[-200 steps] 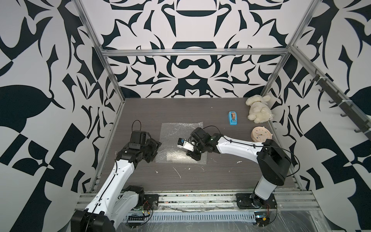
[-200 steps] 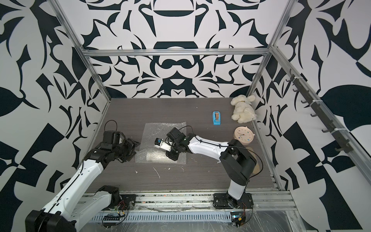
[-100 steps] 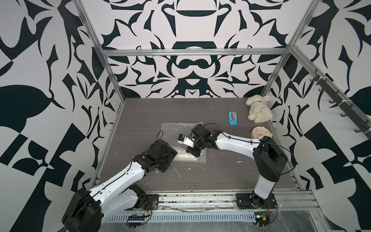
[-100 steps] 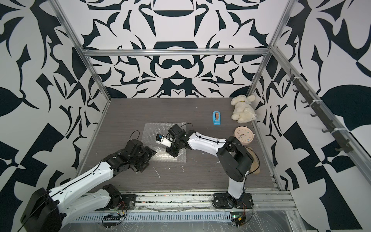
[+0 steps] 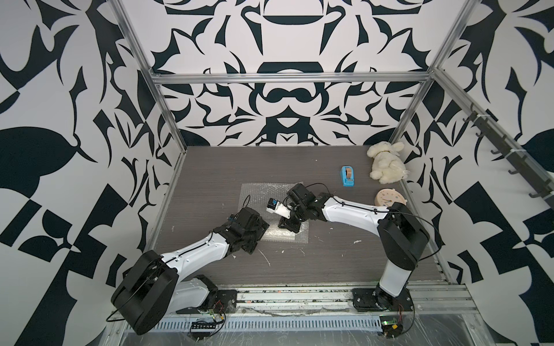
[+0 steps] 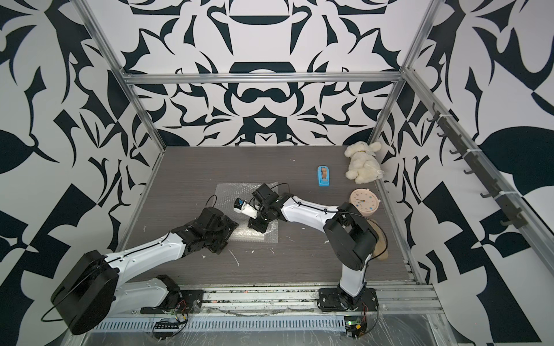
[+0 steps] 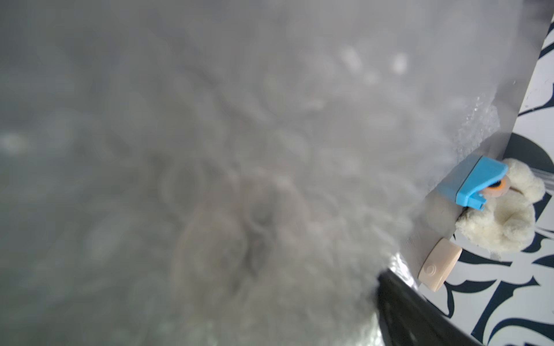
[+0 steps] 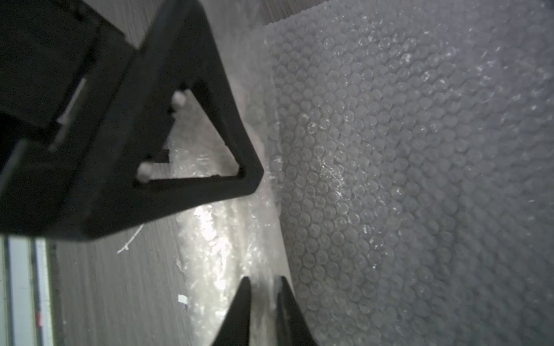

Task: Wrap vases in bubble wrap
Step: Wrap the vase in bubble wrap.

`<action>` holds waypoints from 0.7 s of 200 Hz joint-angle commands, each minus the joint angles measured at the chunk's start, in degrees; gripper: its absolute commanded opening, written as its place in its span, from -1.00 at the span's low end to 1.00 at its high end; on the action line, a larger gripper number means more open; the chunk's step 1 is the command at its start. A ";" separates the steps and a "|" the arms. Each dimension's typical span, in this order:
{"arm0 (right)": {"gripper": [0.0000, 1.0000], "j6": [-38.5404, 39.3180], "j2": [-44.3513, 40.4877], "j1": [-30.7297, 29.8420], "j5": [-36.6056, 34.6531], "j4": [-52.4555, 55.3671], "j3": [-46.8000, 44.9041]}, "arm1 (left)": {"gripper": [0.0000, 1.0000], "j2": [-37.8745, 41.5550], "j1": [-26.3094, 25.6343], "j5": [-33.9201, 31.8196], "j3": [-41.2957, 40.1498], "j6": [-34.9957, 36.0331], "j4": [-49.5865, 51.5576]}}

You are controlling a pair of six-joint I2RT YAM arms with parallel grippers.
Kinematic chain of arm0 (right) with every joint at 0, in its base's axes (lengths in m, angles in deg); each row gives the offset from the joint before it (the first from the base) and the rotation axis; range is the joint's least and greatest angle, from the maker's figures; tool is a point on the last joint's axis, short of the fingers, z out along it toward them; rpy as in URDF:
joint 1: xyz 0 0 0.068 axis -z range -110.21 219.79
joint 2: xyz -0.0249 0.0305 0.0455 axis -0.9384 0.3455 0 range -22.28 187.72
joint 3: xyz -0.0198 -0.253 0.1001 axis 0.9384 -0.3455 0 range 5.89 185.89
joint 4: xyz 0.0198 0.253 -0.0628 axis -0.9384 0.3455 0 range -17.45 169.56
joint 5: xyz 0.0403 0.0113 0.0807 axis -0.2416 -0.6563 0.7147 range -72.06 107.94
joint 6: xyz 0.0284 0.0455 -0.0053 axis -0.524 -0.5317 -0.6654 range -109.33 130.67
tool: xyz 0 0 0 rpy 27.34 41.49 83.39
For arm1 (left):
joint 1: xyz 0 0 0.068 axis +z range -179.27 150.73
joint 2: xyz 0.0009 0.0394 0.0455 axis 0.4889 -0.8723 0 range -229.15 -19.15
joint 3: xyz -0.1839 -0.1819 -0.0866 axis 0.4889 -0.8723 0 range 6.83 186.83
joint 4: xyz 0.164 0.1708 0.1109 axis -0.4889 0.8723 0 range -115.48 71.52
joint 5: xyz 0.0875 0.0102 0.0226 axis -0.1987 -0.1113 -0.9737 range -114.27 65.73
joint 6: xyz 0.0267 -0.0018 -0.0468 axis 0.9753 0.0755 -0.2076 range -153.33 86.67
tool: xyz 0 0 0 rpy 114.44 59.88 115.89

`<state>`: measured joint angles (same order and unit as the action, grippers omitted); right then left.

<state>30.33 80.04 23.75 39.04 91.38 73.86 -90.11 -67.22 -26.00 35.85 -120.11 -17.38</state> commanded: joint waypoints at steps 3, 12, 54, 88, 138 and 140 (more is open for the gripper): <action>-0.29 -0.26 -3.62 0.08 -3.88 2.28 -0.24 | 0.78 -1.64 -0.09 -1.87 -0.80 -1.32 3.03; -0.16 -0.41 -5.75 0.10 -6.35 1.72 -1.29 | 0.76 -3.72 -0.06 -1.78 -1.06 -1.77 2.80; 0.26 -0.27 -16.41 0.03 -9.53 -5.69 -9.24 | 0.73 -7.68 0.33 -1.40 1.91 -0.98 6.97; 0.55 1.88 -18.44 -1.84 -7.63 -12.76 -15.15 | 0.71 -10.79 2.25 1.77 4.46 1.48 9.03; 0.64 4.74 -13.48 -3.83 -10.22 -20.72 -18.02 | 0.60 -13.02 7.76 8.18 5.84 6.05 10.78; 0.64 4.70 -13.23 -3.84 -10.32 -20.75 -17.95 | 0.60 -13.10 7.88 8.27 6.02 6.26 11.10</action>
<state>33.28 65.68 20.51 30.50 77.05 56.04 -99.90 -61.74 -19.47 43.06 -117.64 -14.87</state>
